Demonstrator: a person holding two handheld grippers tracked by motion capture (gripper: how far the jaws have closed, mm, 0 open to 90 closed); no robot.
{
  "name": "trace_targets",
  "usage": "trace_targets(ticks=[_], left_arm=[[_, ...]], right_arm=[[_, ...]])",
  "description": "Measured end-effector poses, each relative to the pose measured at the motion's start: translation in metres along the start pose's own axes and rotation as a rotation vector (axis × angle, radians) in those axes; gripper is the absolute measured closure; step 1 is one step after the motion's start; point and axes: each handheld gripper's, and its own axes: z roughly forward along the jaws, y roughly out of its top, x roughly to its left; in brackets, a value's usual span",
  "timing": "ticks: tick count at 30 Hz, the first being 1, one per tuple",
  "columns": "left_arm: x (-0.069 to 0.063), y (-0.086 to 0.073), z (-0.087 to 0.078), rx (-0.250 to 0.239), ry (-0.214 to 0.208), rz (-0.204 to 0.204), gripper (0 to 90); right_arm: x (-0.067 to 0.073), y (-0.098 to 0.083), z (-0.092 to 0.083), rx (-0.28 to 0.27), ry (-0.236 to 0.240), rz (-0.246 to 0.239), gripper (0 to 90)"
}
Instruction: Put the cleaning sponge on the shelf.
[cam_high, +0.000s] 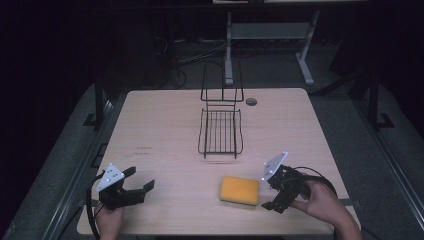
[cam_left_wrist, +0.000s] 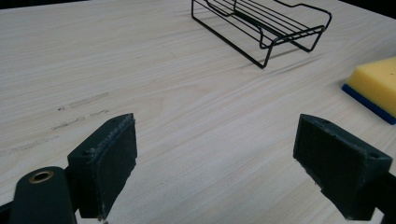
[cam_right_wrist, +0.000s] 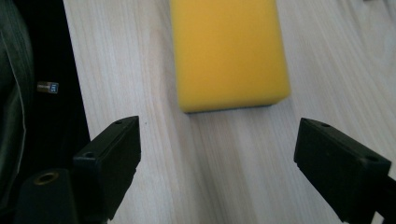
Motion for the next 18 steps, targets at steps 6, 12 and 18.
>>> trace_targets(ticks=[6,12,18], left_arm=[[-0.001,0.0,0.001,0.0,-0.006,0.002,12.8],[0.0,0.0,0.0,-0.005,-0.001,-0.002,12.8],[-0.001,0.0,0.0,-0.003,-0.009,0.0,12.8]], right_arm=[[-0.002,0.008,0.004,0.003,0.01,-0.003,14.5],[-0.004,0.014,0.011,0.01,0.014,-0.01,14.5],[-0.006,0.021,0.014,0.002,0.019,-0.011,14.5]])
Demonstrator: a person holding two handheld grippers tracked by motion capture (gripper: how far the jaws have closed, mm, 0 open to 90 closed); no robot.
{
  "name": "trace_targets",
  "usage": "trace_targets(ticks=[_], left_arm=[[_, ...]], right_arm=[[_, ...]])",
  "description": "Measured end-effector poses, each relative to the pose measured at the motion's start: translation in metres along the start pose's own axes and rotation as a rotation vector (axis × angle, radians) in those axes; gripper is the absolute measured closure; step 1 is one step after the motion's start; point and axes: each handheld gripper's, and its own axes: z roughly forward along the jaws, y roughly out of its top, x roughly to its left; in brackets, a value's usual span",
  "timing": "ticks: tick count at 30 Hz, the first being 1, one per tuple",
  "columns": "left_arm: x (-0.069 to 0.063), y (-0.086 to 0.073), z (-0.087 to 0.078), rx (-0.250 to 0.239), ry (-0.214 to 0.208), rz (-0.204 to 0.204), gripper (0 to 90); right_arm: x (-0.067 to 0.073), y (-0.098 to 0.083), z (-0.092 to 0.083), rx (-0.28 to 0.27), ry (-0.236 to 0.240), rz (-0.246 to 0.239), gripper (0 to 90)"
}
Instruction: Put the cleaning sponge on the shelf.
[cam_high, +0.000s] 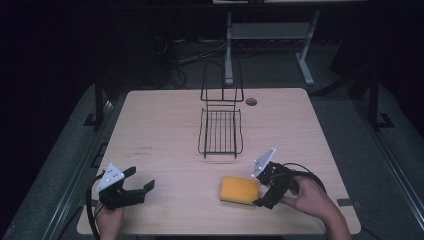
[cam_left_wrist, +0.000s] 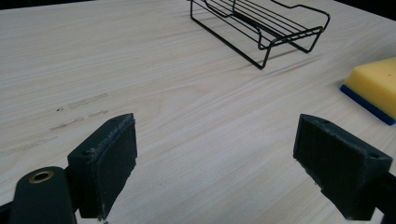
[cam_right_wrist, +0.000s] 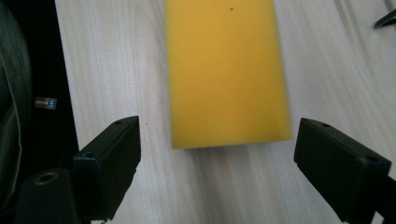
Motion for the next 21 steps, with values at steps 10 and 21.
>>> trace_targets(ticks=[10,21], left_arm=[[0.0,0.0,0.0,-0.001,0.001,-0.002,12.8],[0.0,0.0,0.0,-0.003,0.001,-0.003,12.8]], right_arm=[[-0.002,0.014,0.006,0.01,0.002,-0.027,14.5],[-0.005,0.023,0.013,0.016,0.014,-0.034,14.5]])
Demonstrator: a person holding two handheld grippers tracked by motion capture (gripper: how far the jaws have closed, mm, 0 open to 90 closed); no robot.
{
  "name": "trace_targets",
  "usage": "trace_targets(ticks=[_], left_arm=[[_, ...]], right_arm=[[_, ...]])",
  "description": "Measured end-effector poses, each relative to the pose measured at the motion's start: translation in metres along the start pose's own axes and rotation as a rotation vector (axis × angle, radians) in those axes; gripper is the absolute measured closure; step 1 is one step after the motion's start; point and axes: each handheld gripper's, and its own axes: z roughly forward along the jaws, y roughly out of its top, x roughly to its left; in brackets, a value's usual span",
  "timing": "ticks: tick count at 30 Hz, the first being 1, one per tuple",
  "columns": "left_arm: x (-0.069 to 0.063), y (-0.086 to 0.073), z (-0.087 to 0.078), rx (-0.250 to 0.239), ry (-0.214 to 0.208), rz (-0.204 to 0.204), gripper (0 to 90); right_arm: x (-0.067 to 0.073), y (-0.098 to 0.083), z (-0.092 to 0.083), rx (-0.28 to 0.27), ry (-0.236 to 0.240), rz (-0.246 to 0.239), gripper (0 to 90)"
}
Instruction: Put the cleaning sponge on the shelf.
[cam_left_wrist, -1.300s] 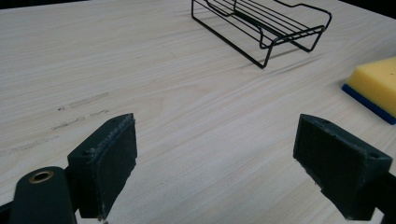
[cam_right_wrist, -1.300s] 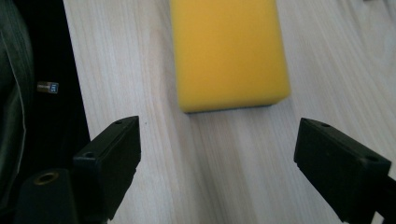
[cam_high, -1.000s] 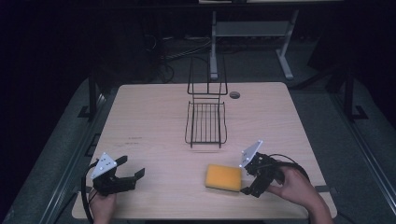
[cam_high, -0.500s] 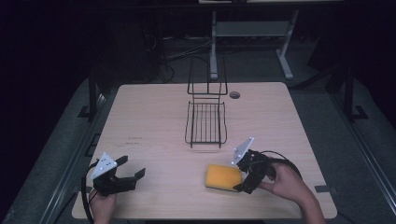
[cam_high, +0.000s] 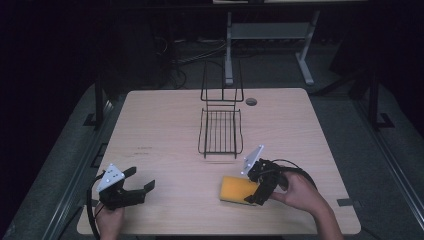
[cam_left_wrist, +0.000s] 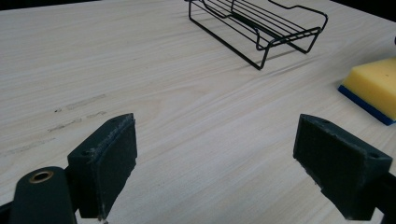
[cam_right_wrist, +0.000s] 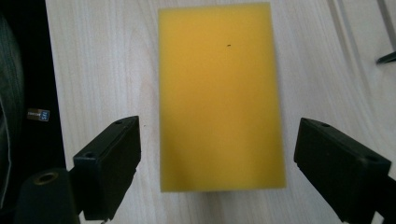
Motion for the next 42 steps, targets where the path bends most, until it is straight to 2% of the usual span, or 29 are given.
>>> trace_targets(ticks=[3,21,29,42], left_arm=[[0.0,0.0,0.0,-0.002,0.001,-0.001,12.8],[0.001,0.0,-0.001,-0.007,-0.003,-0.006,12.9],[0.001,0.0,-0.001,-0.009,-0.003,-0.012,12.8],[0.001,0.0,-0.001,-0.012,-0.004,-0.014,12.8]], right_arm=[[-0.001,0.003,0.003,-0.004,0.003,-0.014,14.5],[-0.003,0.014,0.02,0.005,0.014,-0.02,14.5],[-0.004,0.015,0.028,0.0,0.039,-0.017,14.5],[-0.003,0.015,0.038,0.023,0.026,-0.029,14.8]])
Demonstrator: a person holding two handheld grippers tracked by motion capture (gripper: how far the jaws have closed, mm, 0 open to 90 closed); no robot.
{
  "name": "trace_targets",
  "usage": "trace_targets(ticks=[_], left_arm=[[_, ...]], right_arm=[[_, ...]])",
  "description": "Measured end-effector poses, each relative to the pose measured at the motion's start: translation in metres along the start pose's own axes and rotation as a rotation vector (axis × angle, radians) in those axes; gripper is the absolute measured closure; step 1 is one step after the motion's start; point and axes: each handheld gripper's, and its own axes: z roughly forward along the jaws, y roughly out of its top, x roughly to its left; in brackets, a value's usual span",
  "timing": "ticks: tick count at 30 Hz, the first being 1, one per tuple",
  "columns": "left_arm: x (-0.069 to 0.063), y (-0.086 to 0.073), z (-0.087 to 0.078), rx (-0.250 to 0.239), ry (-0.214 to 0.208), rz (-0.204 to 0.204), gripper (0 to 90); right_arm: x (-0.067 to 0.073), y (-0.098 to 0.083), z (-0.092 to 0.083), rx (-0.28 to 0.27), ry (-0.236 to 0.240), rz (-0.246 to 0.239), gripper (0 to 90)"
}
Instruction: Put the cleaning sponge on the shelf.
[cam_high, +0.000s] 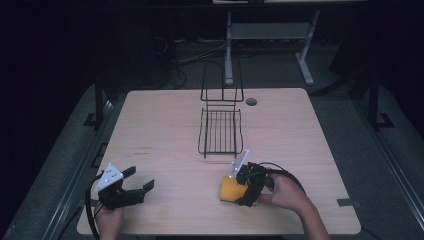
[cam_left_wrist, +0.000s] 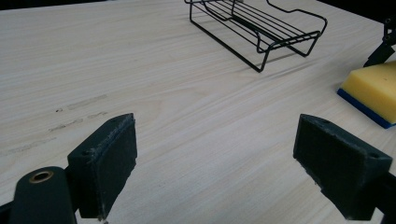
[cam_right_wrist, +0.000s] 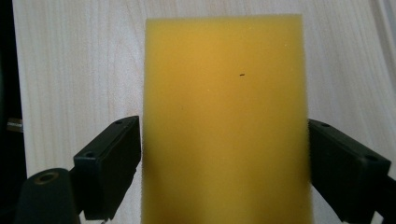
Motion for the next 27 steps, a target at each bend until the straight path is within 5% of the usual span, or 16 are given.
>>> trace_targets(ticks=[27], left_arm=[[0.0002,-0.0001,-0.0003,-0.004,0.0,-0.004,12.8]], right_arm=[[0.0027,-0.0052,0.0097,0.002,-0.028,-0.017,20.5]])
